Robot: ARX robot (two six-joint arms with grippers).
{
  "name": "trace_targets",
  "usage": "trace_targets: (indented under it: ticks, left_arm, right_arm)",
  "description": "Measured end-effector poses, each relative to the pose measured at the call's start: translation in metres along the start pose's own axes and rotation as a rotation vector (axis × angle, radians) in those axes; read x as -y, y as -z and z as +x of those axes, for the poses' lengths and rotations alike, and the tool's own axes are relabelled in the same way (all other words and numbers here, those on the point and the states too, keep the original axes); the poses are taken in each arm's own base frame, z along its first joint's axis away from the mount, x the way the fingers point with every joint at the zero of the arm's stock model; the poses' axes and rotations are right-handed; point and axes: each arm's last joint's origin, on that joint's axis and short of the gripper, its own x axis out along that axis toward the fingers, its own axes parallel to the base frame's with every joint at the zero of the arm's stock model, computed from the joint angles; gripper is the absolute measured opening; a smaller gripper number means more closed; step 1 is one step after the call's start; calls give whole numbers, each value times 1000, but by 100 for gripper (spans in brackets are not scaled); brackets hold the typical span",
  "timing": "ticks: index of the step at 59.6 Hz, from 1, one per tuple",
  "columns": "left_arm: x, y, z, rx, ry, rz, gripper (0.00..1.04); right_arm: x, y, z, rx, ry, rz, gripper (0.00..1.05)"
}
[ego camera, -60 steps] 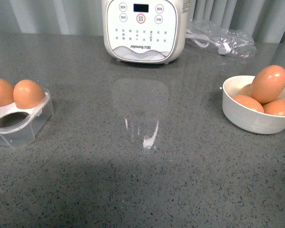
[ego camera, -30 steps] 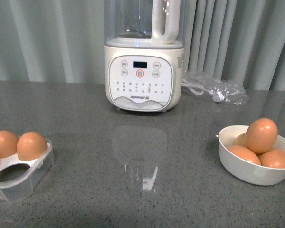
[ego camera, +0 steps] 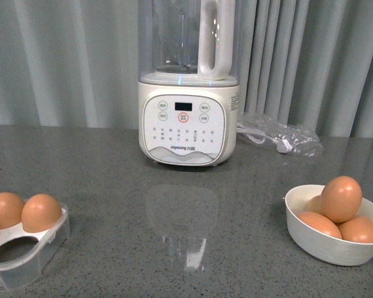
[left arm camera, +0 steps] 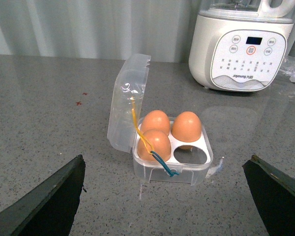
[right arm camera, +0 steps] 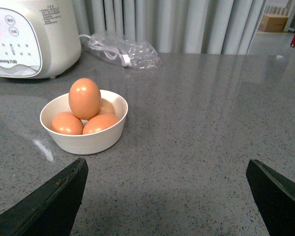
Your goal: Put egg into box
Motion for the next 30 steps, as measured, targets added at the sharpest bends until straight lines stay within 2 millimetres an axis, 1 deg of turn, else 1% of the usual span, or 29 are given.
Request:
trace_targets:
  ticks: [6,11,15,20,21,22,26,27,29,30]
  left_arm:
    - [0,0,0,0,0,0,98]
    - [0,0,0,0,0,0,98]
    - [0,0,0,0,0,0,98]
    - [0,0,0,0,0,0,98]
    - [0,0,0,0,0,0,98]
    - [0,0,0,0,0,0,98]
    - [0,0,0,0,0,0,98]
    - [0,0,0,0,0,0,98]
    - [0,0,0,0,0,0,98]
    - [0,0,0,0,0,0,98]
  right_arm:
    - [0,-13,7,31,-22,5,98]
    - [1,-31,19,87,-49,8,98]
    - [3,-41,29,107,-59,18,98]
    - [5,-57,57,91,-80,51,98]
    - [5,-57,60,84,-82,53,98]
    - [5,-59,69,63,-89,63,98]
    - [3,-63,91,7,-109,80,98]
    - [3,-63,92,4,-112,81,98]
    - [1,-66,103,-11,-118,84,98]
    - [1,-67,105,-13,-120,84,98]
